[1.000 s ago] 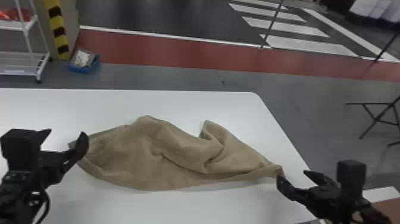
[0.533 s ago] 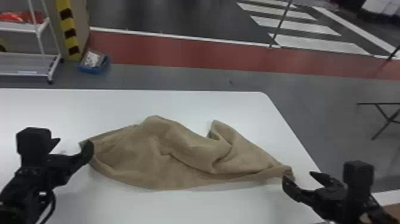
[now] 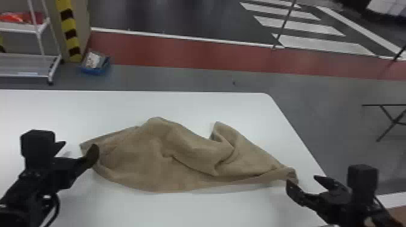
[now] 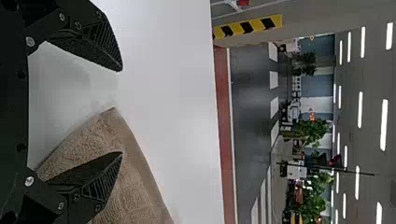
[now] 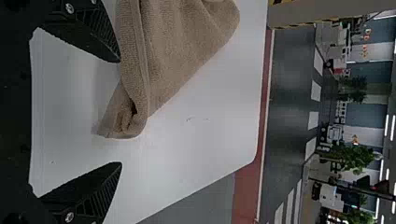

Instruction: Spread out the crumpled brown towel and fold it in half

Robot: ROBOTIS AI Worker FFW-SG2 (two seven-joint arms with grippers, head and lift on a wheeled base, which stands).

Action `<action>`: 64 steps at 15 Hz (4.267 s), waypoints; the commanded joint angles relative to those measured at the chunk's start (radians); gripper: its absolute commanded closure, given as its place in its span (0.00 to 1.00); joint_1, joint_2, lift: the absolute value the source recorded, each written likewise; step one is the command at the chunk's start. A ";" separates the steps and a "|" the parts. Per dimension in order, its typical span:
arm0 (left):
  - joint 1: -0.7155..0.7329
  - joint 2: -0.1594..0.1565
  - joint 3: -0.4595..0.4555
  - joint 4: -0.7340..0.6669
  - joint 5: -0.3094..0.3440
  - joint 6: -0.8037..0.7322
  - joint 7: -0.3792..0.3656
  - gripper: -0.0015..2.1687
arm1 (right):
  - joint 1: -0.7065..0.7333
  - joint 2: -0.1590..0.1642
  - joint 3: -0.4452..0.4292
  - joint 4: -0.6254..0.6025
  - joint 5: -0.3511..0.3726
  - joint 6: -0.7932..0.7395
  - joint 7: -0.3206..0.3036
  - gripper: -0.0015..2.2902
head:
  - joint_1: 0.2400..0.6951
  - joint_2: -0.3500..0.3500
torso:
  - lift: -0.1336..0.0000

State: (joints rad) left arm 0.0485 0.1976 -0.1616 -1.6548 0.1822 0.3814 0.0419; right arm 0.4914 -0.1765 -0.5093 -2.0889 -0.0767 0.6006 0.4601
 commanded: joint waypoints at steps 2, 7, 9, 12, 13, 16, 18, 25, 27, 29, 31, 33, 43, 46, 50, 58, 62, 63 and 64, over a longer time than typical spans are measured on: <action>-0.006 -0.003 -0.009 0.004 -0.004 -0.002 0.000 0.16 | -0.001 -0.003 0.000 0.009 0.000 -0.003 0.000 0.04 | 1.00 0.10 | 0.04; -0.007 -0.003 -0.012 0.004 -0.012 -0.002 -0.019 0.19 | -0.007 -0.005 0.000 0.020 0.000 0.000 0.000 0.04 | 1.00 0.09 | 0.04; -0.007 0.000 -0.019 0.004 -0.013 -0.002 -0.019 0.26 | -0.008 -0.006 0.000 0.020 -0.002 -0.003 0.000 0.04 | 1.00 0.09 | 0.04; -0.007 0.000 -0.022 0.004 -0.018 -0.002 -0.020 0.28 | -0.008 -0.006 0.000 0.023 -0.002 -0.003 0.000 0.04 | 1.00 0.08 | 0.04; -0.007 0.002 -0.022 0.004 -0.017 0.001 -0.020 0.28 | -0.008 -0.006 0.000 0.024 -0.002 -0.003 0.000 0.04 | 1.00 0.08 | 0.04; 0.001 0.003 -0.024 -0.002 -0.015 0.017 -0.023 0.42 | -0.011 -0.008 0.000 0.024 -0.003 -0.003 0.000 0.04 | 1.00 0.08 | 0.04; 0.010 0.005 -0.021 -0.005 -0.013 0.020 -0.023 0.48 | -0.014 -0.008 0.000 0.024 -0.006 -0.003 0.000 0.04 | 1.00 0.07 | 0.04; 0.094 0.006 0.027 -0.181 0.031 0.023 -0.022 0.62 | -0.016 -0.001 0.003 0.018 -0.009 -0.009 0.000 0.04 | 1.00 0.08 | 0.04; 0.126 0.011 0.045 -0.246 0.033 0.032 -0.022 0.62 | -0.011 -0.001 0.000 0.012 -0.009 -0.006 0.000 0.04 | 1.00 0.08 | 0.04; 0.149 0.014 0.054 -0.298 0.036 0.066 -0.022 0.62 | -0.008 -0.003 -0.009 0.010 -0.006 -0.006 0.002 0.04 | 1.00 0.08 | 0.04; 0.175 0.023 0.076 -0.335 0.037 0.069 -0.022 0.62 | -0.002 -0.006 -0.015 0.012 -0.005 -0.009 0.002 0.04 | 1.00 0.08 | 0.04; 0.183 0.025 0.077 -0.344 0.037 0.075 -0.022 0.62 | -0.001 -0.012 -0.017 0.030 0.002 -0.015 0.006 0.06 | 1.00 0.07 | 0.04; 0.195 0.028 0.077 -0.350 0.028 0.084 -0.017 0.62 | -0.053 -0.018 0.000 0.201 0.005 -0.181 0.018 0.14 | 1.00 0.06 | 0.04; 0.192 0.028 0.077 -0.350 0.023 0.084 -0.017 0.62 | -0.068 -0.023 0.015 0.222 0.011 -0.196 0.022 0.19 | 1.00 0.07 | 0.04; 0.186 0.029 0.079 -0.347 0.020 0.084 -0.017 0.62 | -0.085 -0.032 0.034 0.247 0.028 -0.193 0.023 0.21 | 1.00 0.08 | 0.04; 0.175 0.029 0.076 -0.352 0.028 0.090 -0.010 0.62 | -0.091 -0.035 0.035 0.220 0.041 -0.181 0.064 0.72 | 1.00 0.10 | 0.04; 0.202 0.029 0.079 -0.525 0.022 0.198 0.013 0.62 | -0.063 -0.032 0.023 0.061 0.034 -0.141 0.066 0.73 | 1.00 0.11 | 0.04; 0.206 0.032 0.080 -0.568 0.014 0.222 0.024 0.62 | -0.063 -0.035 0.020 0.023 0.040 -0.117 0.066 0.73 | 1.00 0.11 | 0.04; 0.218 0.042 0.093 -0.620 0.005 0.247 0.029 0.62 | -0.063 -0.040 0.014 -0.017 0.052 -0.095 0.066 0.73 | 1.00 0.11 | 0.04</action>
State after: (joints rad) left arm 0.2536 0.2310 -0.0792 -2.2070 0.1982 0.5943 0.0676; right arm 0.4272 -0.2106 -0.4883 -2.0499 -0.0369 0.4741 0.5263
